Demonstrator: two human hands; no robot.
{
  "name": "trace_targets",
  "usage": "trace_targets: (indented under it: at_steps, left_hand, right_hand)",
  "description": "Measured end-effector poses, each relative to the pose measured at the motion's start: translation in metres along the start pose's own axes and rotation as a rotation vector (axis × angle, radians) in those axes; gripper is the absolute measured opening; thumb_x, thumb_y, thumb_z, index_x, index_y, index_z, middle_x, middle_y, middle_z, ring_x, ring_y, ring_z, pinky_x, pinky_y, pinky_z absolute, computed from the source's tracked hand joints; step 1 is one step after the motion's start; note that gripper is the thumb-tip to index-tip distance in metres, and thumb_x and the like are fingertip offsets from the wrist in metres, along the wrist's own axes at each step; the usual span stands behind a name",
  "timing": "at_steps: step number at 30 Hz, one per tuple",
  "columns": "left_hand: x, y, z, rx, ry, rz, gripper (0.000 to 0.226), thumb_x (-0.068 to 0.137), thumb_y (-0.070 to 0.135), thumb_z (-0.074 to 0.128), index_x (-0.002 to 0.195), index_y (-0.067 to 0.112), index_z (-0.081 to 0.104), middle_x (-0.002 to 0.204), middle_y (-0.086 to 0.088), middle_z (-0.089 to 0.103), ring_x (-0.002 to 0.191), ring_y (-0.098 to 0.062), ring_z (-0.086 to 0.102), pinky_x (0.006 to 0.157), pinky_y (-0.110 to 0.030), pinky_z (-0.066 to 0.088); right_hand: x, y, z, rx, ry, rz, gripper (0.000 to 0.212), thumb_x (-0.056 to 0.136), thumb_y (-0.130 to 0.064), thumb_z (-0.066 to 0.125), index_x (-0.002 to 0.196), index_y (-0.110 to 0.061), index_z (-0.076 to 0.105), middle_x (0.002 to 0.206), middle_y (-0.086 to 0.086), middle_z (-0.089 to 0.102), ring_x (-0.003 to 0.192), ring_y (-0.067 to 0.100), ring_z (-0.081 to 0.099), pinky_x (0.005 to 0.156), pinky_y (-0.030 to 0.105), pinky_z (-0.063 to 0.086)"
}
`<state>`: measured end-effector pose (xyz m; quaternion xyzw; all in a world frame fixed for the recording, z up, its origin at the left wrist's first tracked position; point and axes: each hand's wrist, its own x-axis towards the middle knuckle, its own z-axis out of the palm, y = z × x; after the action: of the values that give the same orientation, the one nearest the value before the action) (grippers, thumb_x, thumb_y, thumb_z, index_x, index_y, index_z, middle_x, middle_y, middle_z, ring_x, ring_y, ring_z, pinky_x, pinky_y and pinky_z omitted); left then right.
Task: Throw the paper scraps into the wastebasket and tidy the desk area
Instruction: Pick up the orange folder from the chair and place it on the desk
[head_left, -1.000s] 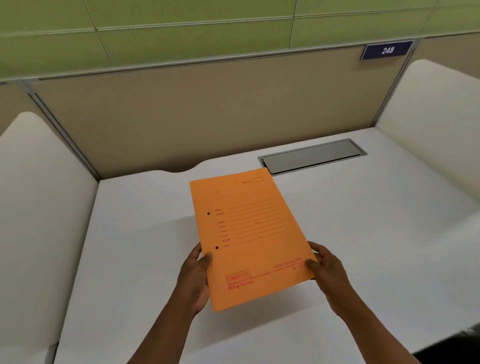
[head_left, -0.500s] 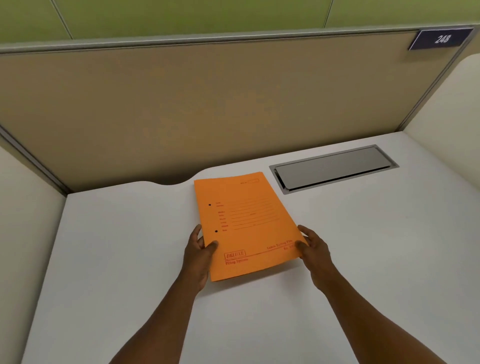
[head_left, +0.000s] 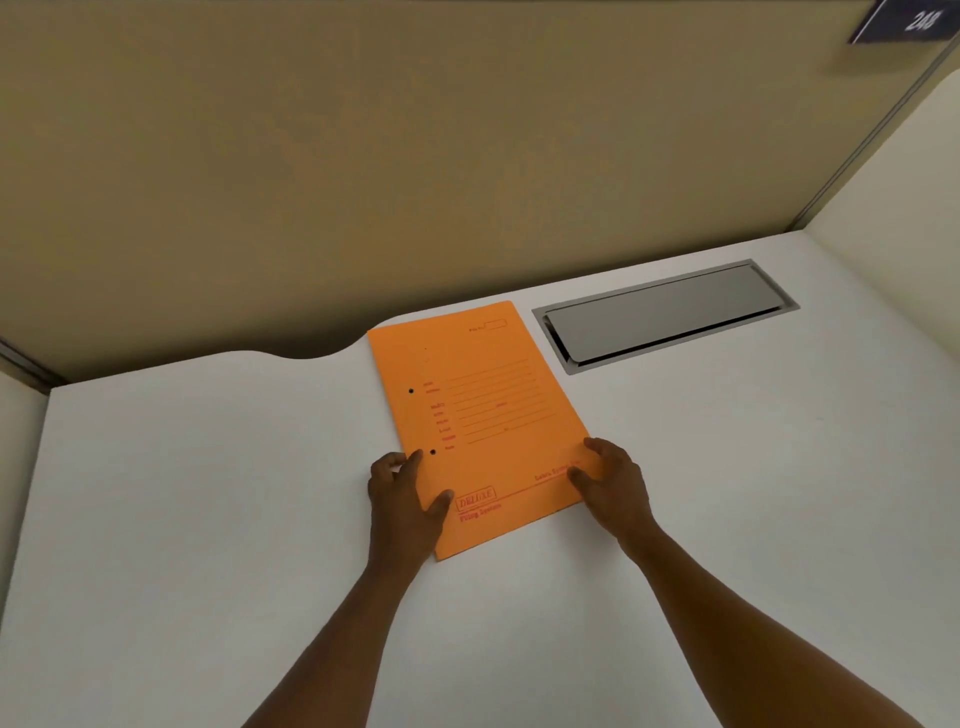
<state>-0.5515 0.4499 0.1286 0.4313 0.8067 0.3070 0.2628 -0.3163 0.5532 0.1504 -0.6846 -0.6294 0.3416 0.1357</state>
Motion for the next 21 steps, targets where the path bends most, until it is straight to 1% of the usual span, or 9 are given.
trace_targets:
  at_steps: [4, 8, 10, 14, 18, 21]
  left_hand:
    - [-0.003, -0.004, -0.003, 0.002, -0.015, 0.006, 0.069, 0.084, 0.030, 0.074, 0.142, 0.009, 0.044, 0.144, -0.012, 0.037, 0.134, -0.028, 0.034, 0.107, -0.038, 0.036]
    - [-0.020, -0.003, -0.014, 0.000, -0.039, -0.023, 0.068, 0.088, 0.038, 0.067, 0.145, 0.012, 0.039, 0.150, -0.010, 0.035, 0.137, -0.027, 0.033, 0.108, -0.040, 0.036]
    - [-0.031, 0.002, -0.021, 0.011, -0.047, -0.023, 0.067, 0.090, 0.041, 0.063, 0.146, 0.014, 0.037, 0.151, -0.008, 0.036, 0.138, -0.026, 0.034, 0.108, -0.041, 0.037]
    - [-0.065, 0.019, -0.039, 0.100, -0.088, 0.030, 0.062, 0.094, 0.044, 0.054, 0.146, 0.016, 0.037, 0.153, -0.007, 0.036, 0.140, -0.024, 0.033, 0.109, -0.040, 0.035]
    - [-0.113, 0.036, -0.054, 0.270, -0.067, 0.159, 0.059, 0.099, 0.049, 0.039, 0.148, 0.017, 0.035, 0.158, -0.007, 0.030, 0.145, -0.025, 0.026, 0.115, -0.040, 0.026]
    - [-0.155, 0.047, -0.060, 0.337, -0.061, 0.203, 0.063, 0.098, 0.053, 0.030, 0.151, 0.019, 0.030, 0.160, -0.007, 0.023, 0.148, -0.024, 0.019, 0.118, -0.038, 0.019]
  right_hand:
    - [-0.003, -0.001, -0.003, -0.072, -0.014, 0.017, 0.060, 0.088, -0.038, 0.067, 0.140, -0.015, 0.046, 0.141, 0.008, 0.052, 0.128, 0.033, 0.048, 0.104, 0.055, 0.041]
    - [-0.024, -0.002, -0.011, -0.041, 0.003, 0.017, 0.059, 0.087, -0.038, 0.068, 0.138, -0.015, 0.048, 0.138, 0.008, 0.055, 0.126, 0.032, 0.050, 0.103, 0.055, 0.042]
    - [-0.039, -0.002, -0.015, -0.036, 0.002, -0.003, 0.059, 0.086, -0.039, 0.069, 0.137, -0.016, 0.049, 0.139, 0.007, 0.055, 0.128, 0.030, 0.049, 0.105, 0.054, 0.041]
    - [-0.077, -0.003, -0.030, -0.062, 0.018, -0.068, 0.058, 0.087, -0.036, 0.069, 0.139, -0.017, 0.049, 0.144, 0.002, 0.051, 0.135, 0.025, 0.043, 0.109, 0.047, 0.036]
    - [-0.123, 0.005, -0.047, -0.124, 0.039, -0.192, 0.061, 0.087, -0.038, 0.069, 0.140, -0.017, 0.048, 0.146, 0.001, 0.048, 0.137, 0.023, 0.041, 0.109, 0.042, 0.034]
    - [-0.160, 0.022, -0.058, -0.242, 0.052, -0.292, 0.065, 0.087, -0.044, 0.065, 0.143, -0.017, 0.046, 0.152, 0.003, 0.040, 0.142, 0.022, 0.034, 0.111, 0.041, 0.031]
